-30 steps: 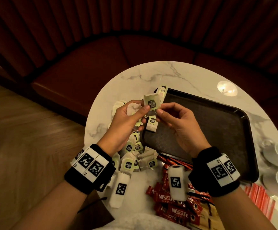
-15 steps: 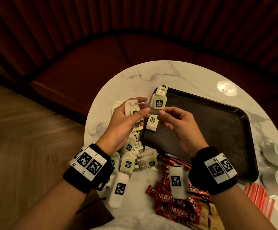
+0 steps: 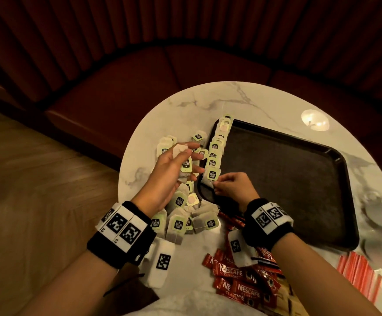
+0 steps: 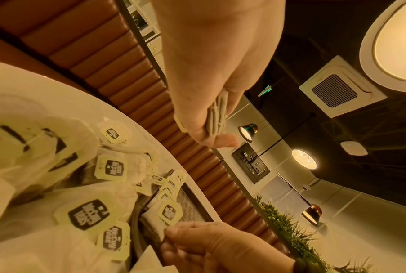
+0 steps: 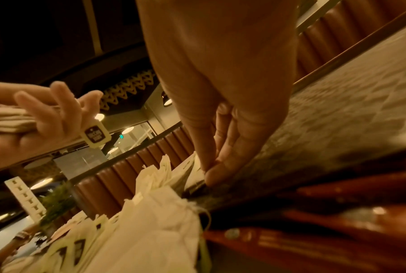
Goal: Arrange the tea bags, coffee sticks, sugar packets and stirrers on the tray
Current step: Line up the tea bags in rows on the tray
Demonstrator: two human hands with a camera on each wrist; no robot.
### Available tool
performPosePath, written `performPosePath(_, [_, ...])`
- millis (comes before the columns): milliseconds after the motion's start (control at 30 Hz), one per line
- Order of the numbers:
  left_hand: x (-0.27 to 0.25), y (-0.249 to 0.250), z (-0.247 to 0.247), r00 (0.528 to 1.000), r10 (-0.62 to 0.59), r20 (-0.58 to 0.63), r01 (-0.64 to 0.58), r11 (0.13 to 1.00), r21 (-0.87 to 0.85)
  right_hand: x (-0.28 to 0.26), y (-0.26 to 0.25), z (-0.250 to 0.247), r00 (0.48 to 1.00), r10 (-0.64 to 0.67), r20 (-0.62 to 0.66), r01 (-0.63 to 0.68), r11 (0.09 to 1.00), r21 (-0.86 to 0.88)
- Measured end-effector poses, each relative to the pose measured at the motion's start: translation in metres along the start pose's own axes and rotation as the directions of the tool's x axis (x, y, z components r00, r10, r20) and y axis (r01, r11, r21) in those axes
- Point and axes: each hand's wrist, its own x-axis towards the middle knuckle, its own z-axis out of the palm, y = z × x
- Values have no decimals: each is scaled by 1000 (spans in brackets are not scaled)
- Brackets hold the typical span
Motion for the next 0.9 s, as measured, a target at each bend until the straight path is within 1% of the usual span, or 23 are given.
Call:
performPosePath(200, [1, 1, -1, 1000, -6, 1, 6, 1000, -10, 6, -4, 1, 998, -31, -48, 26, 996, -90])
performPosePath(300, [3, -1, -2, 1000, -14, -6, 14, 999, -43, 5, -5, -1, 999, -46, -18, 43, 987, -152])
performPosePath(367, [3, -1, -2, 1000, -26, 5, 26, 995, -94, 2, -7, -4, 998, -58, -11, 55, 981, -187])
performPosePath(433, [4, -2, -2, 999, -31, 42, 37, 989, -142, -6, -13, -8, 992, -119, -45, 106, 969, -225])
performPosePath(467, [4, -2, -2, 998, -31, 60, 40, 987, -154, -13, -18, -9, 984, -167, -62, 151, 965, -214])
performPosePath(500, [4, -2, -2, 997, -30, 73, 41, 986, -161, -23, -23, -9, 974, -217, -64, 203, 964, -174])
performPosePath(567, [4, -2, -2, 996, -24, 90, 37, 987, -155, -42, -35, -8, 951, -310, -16, 310, 951, -19])
performPosePath(633, [4, -2, 1, 994, -15, 105, 31, 989, -147, -60, -47, -4, 928, -369, 50, 357, 919, 167])
performPosePath(667, [4, -2, 2, 993, -12, 118, 31, 987, -161, -65, -53, -2, 920, -384, 80, 355, 901, 249])
performPosePath(733, [3, -2, 5, 987, -8, 158, 40, 978, -203, -72, -61, 1, 908, -399, 128, 337, 877, 343])
performPosePath(833, [4, -3, 7, 978, -10, 210, 57, 974, -221, -77, -65, 5, 906, -392, 163, 308, 871, 382])
performPosePath(900, [4, -2, 7, 973, -18, 228, 81, 959, -271, -77, -64, 5, 908, -382, 172, 288, 868, 404])
